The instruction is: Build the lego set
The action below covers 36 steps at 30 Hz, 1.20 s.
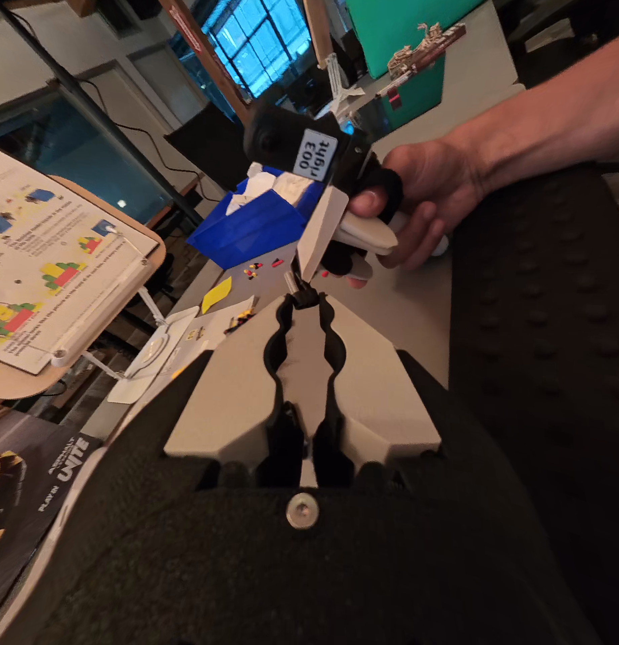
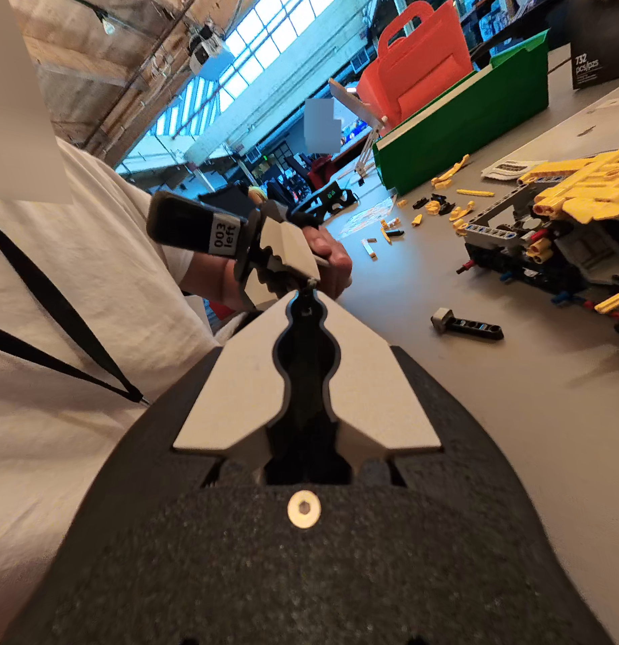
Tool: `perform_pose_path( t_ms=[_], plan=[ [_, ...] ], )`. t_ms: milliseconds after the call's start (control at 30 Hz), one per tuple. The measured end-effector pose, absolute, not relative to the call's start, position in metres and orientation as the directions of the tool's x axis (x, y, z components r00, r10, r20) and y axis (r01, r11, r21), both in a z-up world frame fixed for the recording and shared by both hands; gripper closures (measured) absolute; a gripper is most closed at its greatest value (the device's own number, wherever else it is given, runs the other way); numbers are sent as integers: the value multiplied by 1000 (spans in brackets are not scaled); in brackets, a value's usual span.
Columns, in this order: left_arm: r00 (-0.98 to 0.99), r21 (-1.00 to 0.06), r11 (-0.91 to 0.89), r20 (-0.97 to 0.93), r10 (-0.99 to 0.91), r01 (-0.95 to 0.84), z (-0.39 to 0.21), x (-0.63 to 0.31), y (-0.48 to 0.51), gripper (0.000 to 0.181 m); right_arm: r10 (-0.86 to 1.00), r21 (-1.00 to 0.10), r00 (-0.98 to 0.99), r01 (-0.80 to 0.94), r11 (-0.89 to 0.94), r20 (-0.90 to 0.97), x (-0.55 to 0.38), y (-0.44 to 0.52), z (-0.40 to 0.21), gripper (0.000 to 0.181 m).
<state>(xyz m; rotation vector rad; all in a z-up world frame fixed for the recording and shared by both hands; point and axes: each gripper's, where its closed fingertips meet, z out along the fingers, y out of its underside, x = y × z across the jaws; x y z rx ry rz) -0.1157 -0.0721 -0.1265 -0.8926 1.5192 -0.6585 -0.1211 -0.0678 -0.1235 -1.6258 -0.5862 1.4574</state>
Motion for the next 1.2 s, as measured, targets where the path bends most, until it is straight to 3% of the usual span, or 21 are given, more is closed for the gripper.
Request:
perform_pose_path(
  t_ms=[267, 500, 700, 833, 1033, 1200],
  plan=[
    [52, -951, 299, -303, -951, -84, -106, -116, -59, 166, 786, -797, 222, -362, -483, -577, -120, -53, -103, 177],
    [-91, -997, -50, 45, -995, 58, -88, -120, -55, 166, 799, -763, 195, -487, -425, -569, -123, -49, -84, 177],
    [52, -977, 212, -214, -976, -31, -98, -118, -50, 166, 771, -765, 228, -457, -454, -594, -122, -45, -94, 177],
    [105, -900, 405, -424, -899, -163, -112, -118, -44, 167, 749, -811, 337, -377, -448, -570, -121, -40, -109, 177],
    [95, -778, 560, -604, -791, -284, -129, -117, -42, 167, 742, -861, 437, -248, -444, -509, -121, -39, -126, 177],
    [86, -803, 534, -571, -816, -263, -126, -116, -45, 167, 745, -827, 360, -275, -491, -562, -121, -42, -124, 177]
  ],
)
